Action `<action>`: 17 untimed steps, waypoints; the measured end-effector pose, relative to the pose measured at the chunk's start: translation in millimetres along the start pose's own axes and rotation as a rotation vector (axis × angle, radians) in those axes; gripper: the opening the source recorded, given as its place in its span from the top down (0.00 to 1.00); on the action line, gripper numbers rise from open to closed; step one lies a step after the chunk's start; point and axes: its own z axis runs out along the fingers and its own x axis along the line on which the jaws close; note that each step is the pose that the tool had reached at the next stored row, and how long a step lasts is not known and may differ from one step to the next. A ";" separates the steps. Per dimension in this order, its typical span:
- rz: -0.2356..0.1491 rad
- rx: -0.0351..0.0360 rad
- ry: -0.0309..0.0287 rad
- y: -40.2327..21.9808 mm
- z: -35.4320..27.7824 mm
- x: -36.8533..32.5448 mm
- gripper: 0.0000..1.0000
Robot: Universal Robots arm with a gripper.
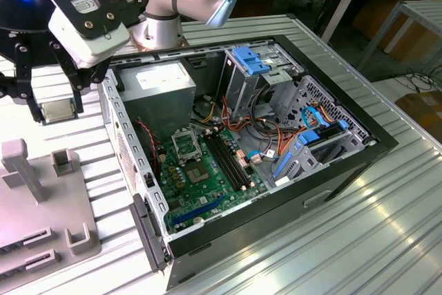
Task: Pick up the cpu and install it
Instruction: 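Pick up the cpu and move it towards the insertion slot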
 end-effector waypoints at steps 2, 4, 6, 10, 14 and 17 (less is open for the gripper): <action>0.000 0.0001 0.0000 -0.2 -0.2 -4.5 0.53; 0.000 0.0000 0.0000 -0.3 -0.2 -7.9 0.53; 0.000 0.0000 0.0000 -0.4 -0.3 -11.0 0.53; 0.000 0.0000 0.0000 -0.6 -0.6 -17.9 0.53; 0.000 0.0001 0.0001 -0.9 -0.9 -25.6 0.53; 0.000 0.0000 0.0000 -1.1 -1.0 -30.7 0.53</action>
